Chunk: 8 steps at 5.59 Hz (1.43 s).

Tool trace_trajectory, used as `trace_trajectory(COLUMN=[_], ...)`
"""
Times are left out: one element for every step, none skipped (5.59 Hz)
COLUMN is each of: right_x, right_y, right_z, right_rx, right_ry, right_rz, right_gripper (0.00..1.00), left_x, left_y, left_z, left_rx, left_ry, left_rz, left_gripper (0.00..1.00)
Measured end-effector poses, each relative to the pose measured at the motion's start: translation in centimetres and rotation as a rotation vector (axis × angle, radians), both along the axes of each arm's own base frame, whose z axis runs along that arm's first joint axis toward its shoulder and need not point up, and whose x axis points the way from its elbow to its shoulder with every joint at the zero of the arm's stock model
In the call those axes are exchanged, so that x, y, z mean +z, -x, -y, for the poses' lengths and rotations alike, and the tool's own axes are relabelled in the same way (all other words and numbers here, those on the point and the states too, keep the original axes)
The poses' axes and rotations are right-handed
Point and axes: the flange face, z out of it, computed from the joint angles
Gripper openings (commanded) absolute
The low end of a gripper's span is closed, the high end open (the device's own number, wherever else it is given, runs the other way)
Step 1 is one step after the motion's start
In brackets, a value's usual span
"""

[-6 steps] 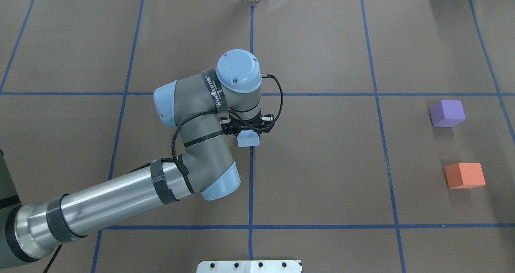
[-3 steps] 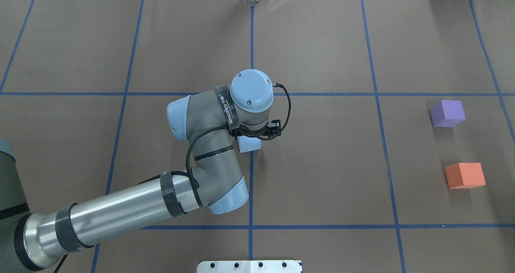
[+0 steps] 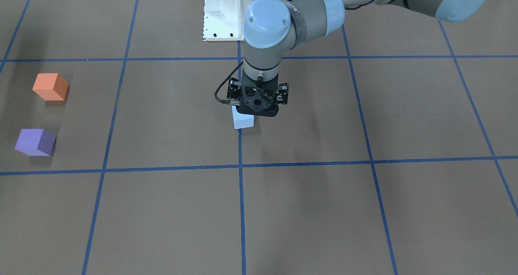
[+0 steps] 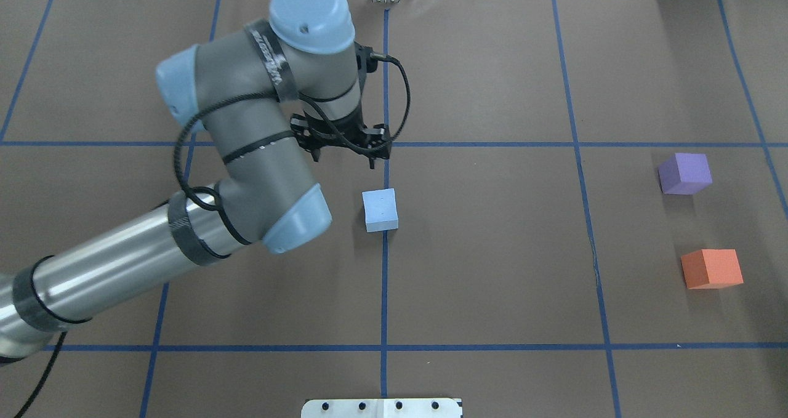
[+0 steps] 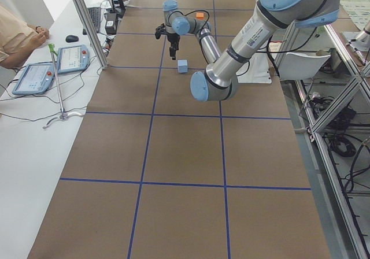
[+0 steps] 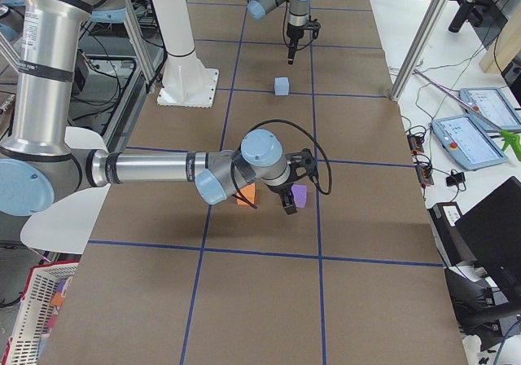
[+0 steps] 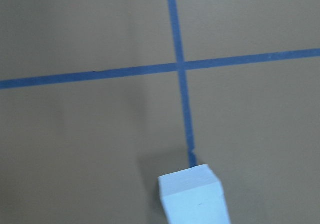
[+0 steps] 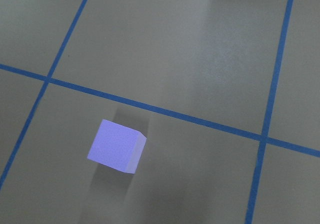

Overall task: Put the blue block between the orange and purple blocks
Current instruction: 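Withdraw the left gripper while the right gripper reaches toward the light blue cube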

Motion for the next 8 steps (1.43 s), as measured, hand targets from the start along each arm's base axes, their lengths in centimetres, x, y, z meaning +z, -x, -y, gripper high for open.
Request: trace_trajectory(right_x=[-4.5,-8.9,-13.3,-17.8,-24.0,-30.6,-35.3,-38.1], right_y=[3.3,7.5,12.3,16.8,21.9,26.9,32.1,37.2], right_z=[0.8,2.4,3.8,4.8,5.5,5.1,3.4,1.6], right_rx=[0.016,0.017,0.008,0.0,-0.001,0.006,0.015,0.03], right_ry=[0.052,0.105,0.158,0.205,0.252,0.285,0.3,0.304], right_rz=[0.061,0.121,0.173,0.202,0.192,0.13,0.07,0.031], right_gripper=[1.0,1.0,1.0,1.0,1.0,1.0,1.0,1.0], left_x=[2.6,6.7,11.8,16.9,21.7,25.4,29.1,33.5], left_y=[8.8,17.1,23.4,28.3,33.1,37.5,42.2,47.1], left_z=[2.4,4.1,4.6,4.8,4.6,4.1,3.1,1.2], left_rx=[0.039,0.01,-0.044,-0.1,-0.117,-0.076,-0.027,0.012], left_ry=[-0.088,-0.121,-0.086,-0.019,0.023,0.01,-0.013,-0.019], left_rz=[0.055,0.096,0.138,0.173,0.184,0.177,0.17,0.163], left_gripper=[1.0,1.0,1.0,1.0,1.0,1.0,1.0,1.0])
